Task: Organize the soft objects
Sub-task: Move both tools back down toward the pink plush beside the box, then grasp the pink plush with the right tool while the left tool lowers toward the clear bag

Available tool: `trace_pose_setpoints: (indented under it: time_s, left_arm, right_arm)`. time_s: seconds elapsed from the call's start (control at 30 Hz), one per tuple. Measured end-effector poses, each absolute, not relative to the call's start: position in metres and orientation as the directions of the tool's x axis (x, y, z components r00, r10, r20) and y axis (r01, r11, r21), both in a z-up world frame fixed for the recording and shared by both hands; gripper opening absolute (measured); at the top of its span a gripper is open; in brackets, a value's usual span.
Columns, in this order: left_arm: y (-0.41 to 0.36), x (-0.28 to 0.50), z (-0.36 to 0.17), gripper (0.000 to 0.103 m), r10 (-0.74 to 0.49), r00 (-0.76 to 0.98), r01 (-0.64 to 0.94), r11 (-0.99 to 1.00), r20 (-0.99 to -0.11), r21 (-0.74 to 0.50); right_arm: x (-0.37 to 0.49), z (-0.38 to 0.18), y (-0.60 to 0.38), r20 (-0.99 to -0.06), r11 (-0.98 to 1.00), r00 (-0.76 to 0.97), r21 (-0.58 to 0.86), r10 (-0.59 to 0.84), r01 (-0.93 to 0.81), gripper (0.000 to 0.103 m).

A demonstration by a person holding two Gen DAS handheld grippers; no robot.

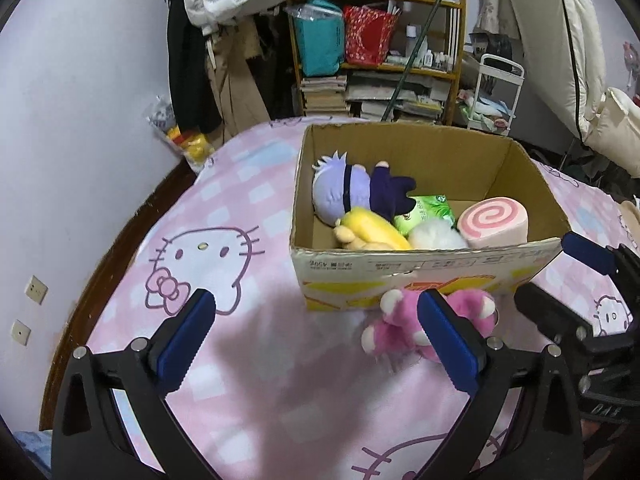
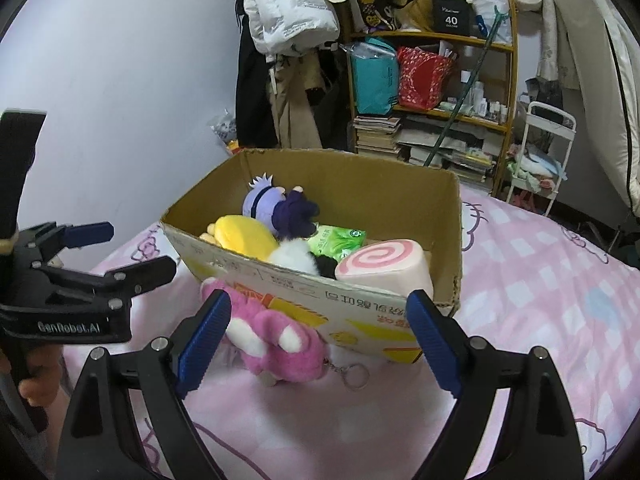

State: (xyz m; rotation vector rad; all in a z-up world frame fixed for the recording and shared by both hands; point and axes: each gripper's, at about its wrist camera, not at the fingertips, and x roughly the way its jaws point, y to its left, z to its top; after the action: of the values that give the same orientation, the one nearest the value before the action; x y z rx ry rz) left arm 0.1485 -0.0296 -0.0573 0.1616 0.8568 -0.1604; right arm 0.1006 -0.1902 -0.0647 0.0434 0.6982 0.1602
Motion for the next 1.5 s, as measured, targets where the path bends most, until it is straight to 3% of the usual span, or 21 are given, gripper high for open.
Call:
trace_pose_setpoints:
  time_s: [0.47, 1.03, 1.43, 1.5]
  left_arm:
    - [-0.031, 0.156, -0.069, 0.1, -0.091, 0.593, 0.215, 0.975, -0.8, 0.049]
    - [-0.033, 0.17, -0.101, 0.1, -0.076, 0.468, 0.227, 0.973, -0.88, 0.037]
    - [-0.035, 0.177, -0.113, 0.1, -0.077, 0.434, 0.237, 0.971, -0.898, 0.031]
    - [-0.034, 0.178, -0.115, 0.1, -0.092, 0.419, 0.237, 0.971, -0.903, 0.011]
  right_arm:
    - [0.094, -0.07, -0.184, -0.659, 0.985, 0.732, 0.121, 0.173, -0.124, 0.096]
    - [0.114, -0.117, -0.166, -0.782, 0.975, 0.586, 0.125, 0.212, -0.185, 0.096]
    - [0.136, -0.142, -0.153, -0.818, 0.971, 0.535, 0.112, 0.211, -0.211, 0.096]
    - [0.141, -0.145, -0.151, -0.823, 0.972, 0.532, 0.092, 0.197, -0.218, 0.091]
